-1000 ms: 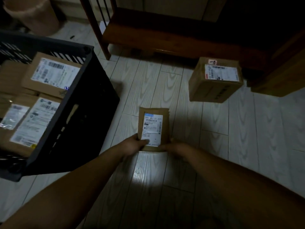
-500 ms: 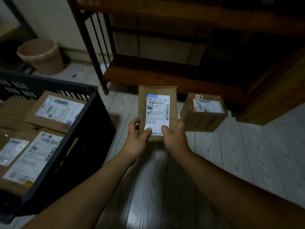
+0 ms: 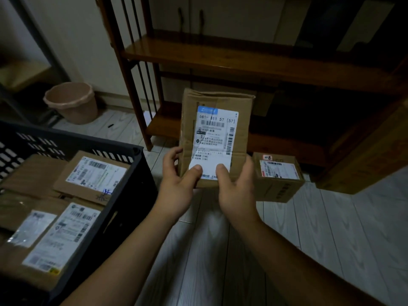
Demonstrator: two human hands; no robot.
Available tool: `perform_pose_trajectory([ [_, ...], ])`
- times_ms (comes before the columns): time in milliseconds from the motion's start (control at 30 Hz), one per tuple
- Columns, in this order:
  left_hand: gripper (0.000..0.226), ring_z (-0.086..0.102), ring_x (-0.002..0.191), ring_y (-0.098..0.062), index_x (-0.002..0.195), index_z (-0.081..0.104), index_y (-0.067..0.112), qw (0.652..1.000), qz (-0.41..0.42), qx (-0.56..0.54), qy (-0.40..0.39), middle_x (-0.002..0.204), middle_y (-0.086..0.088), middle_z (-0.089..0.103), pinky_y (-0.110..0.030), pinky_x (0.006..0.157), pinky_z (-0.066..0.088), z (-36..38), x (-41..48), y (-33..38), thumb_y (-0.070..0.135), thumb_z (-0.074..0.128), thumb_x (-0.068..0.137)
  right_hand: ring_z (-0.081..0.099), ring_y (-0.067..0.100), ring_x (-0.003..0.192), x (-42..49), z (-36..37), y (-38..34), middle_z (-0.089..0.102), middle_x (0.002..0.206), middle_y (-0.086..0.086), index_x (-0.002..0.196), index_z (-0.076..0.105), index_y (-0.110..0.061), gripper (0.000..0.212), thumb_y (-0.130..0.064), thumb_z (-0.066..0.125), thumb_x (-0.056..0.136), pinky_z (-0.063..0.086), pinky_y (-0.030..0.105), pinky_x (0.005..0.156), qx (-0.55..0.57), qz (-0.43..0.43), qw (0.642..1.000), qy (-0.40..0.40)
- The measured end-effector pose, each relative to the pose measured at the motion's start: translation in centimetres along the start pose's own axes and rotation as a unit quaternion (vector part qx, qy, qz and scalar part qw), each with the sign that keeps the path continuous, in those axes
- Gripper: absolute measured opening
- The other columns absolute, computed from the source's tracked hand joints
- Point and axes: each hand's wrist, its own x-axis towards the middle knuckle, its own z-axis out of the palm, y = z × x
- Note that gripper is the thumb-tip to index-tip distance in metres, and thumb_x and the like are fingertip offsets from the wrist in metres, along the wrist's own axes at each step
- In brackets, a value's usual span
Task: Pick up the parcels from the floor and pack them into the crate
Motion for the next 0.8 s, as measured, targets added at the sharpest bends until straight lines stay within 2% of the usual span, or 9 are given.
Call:
perform_pose_trajectory([
  [67,0.048,0.06,0.096,0.005,0.106,0.044,0.05,1.0,0.0,0.008,0.01,0.111,0.016,0.056,-0.008,0.064,0.049,-1.3,-0.2,3.3,0.01,0.061,0.086,0.056,-0.009,0.104,-0.8,0.1,-3.3,0.058,0.119,-0.014,0.136,0.038,-0.029,0.052,-0.025,0.06,0.089,0.048,0.007,0.073,-0.004,-0.017,1.0,-0.007],
  [167,0.045,0.06,0.103,-0.001,0.1,0.047,0.057,1.0,-0.008,0.017,0.009,0.117,0.01,0.058,-0.009,0.068,0.049,-2.9,-0.6,10.0,0.022,0.063,0.077,0.054,-0.012,0.105,-1.9,-0.6,-10.0,0.057,0.117,-0.023,0.129,0.043,-0.038,0.047,-0.029,0.06,0.086,0.045,0.005,0.076,-0.018,-0.024,0.999,-0.041],
  [267,0.043,0.06,0.102,-0.001,0.094,0.049,0.065,0.999,-0.022,0.023,-0.004,0.117,0.011,0.059,-0.009,0.069,0.049,-3.1,-1.0,18.6,0.029,0.062,0.074,0.049,-0.014,0.109,-2.9,-1.5,-18.1,0.049,0.126,-0.024,0.135,0.034,-0.04,0.052,-0.03,0.058,0.09,0.045,0.007,0.08,-0.012,-0.007,0.998,-0.066],
  [367,0.039,0.062,0.102,-0.006,0.096,0.05,0.061,0.999,-0.037,0.018,-0.004,0.116,0.008,0.061,-0.014,0.07,0.052,-3.3,-1.4,28.0,0.03,0.062,0.074,0.042,-0.024,0.106,-3.7,-1.8,-27.5,0.04,0.123,-0.032,0.13,0.029,-0.047,0.053,-0.045,0.052,0.082,0.04,0.0,0.076,-0.006,0.011,0.997,-0.075],
  [433,0.038,0.062,0.103,-0.007,0.097,0.05,0.06,0.998,-0.055,0.021,-0.001,0.115,0.012,0.063,-0.02,0.072,0.054,-4.0,-2.0,34.4,0.033,0.064,0.072,0.041,-0.027,0.105,-4.6,-2.0,-33.9,0.038,0.122,-0.036,0.128,0.03,-0.05,0.052,-0.047,0.051,0.08,0.039,-0.002,0.074,0.002,0.031,0.996,-0.086],
  [533,0.038,0.063,0.097,0.0,0.095,0.051,0.062,0.997,-0.076,0.03,0.0,0.103,0.029,0.063,-0.014,0.067,0.052,-5.7,-3.5,43.7,0.03,0.065,0.079,0.043,-0.024,0.108,-6.8,-2.0,-42.8,0.042,0.127,-0.032,0.139,0.028,-0.043,0.065,-0.046,0.055,0.079,0.041,0.0,0.076,0.001,0.056,0.994,-0.098],
  [667,0.038,0.064,0.097,-0.004,0.11,0.047,0.049,0.994,-0.103,0.032,-0.013,0.113,0.009,0.063,-0.015,0.068,0.051,-7.9,-6.2,53.5,0.019,0.056,0.09,0.041,-0.025,0.108,-9.9,-1.9,-52.8,0.039,0.13,-0.03,0.131,0.027,-0.052,0.055,-0.03,0.057,0.09,0.042,0.003,0.078,-0.011,0.056,0.992,-0.111],
  [733,0.049,0.061,0.106,-0.008,0.129,0.039,0.043,0.992,-0.121,0.024,-0.02,0.123,0.005,0.057,-0.015,0.074,0.052,-9.1,-7.4,57.2,0.019,0.056,0.09,0.04,-0.019,0.113,-11.2,-1.7,-56.5,0.038,0.134,-0.025,0.128,0.025,-0.057,0.053,-0.031,0.055,0.092,0.042,0.008,0.081,-0.019,0.054,0.991,-0.124],
  [800,0.061,0.061,0.109,-0.013,0.139,0.03,0.042,0.99,-0.135,0.01,-0.044,0.125,0.004,0.059,-0.028,0.084,0.053,-10.3,-8.1,60.5,0.021,0.059,0.089,0.043,-0.014,0.115,-12.0,-1.3,-59.5,0.041,0.134,-0.025,0.125,0.028,-0.061,0.049,-0.036,0.052,0.091,0.041,0.009,0.082,-0.011,0.04,0.99,-0.132],
])
